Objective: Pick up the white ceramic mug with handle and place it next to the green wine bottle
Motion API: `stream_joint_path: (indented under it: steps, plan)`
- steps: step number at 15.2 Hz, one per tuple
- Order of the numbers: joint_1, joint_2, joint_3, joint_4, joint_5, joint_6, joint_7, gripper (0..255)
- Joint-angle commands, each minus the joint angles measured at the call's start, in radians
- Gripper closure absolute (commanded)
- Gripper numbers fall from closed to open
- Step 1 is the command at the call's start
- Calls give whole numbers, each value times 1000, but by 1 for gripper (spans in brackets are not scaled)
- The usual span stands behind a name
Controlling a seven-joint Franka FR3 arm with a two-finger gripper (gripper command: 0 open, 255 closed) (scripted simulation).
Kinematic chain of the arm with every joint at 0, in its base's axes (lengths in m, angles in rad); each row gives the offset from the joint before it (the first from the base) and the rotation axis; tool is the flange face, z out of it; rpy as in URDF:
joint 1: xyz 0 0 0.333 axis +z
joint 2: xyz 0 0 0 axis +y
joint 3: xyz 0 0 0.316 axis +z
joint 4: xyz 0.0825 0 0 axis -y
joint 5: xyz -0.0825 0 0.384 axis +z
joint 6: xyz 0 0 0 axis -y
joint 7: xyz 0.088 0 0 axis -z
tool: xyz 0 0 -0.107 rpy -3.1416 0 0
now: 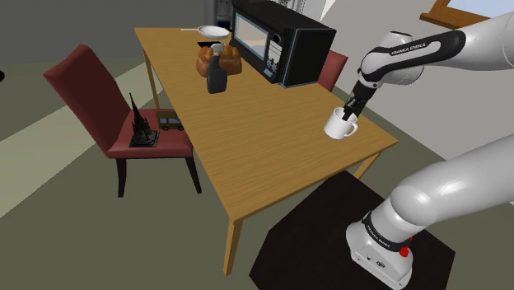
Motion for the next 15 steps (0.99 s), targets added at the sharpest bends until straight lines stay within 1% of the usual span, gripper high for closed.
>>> stream_joint_path:
  steps: [1, 4, 12, 13, 15]
  plan:
    - [3, 18, -5, -12, 6, 31, -6, 255]
    - [6, 46, -13, -31, 15, 76, -15, 255]
    - [6, 46, -13, -31, 15, 76, -15, 255]
    - [6, 46, -13, -31, 15, 76, -15, 0]
    - [6, 46, -13, -31, 15, 76, -15, 0]
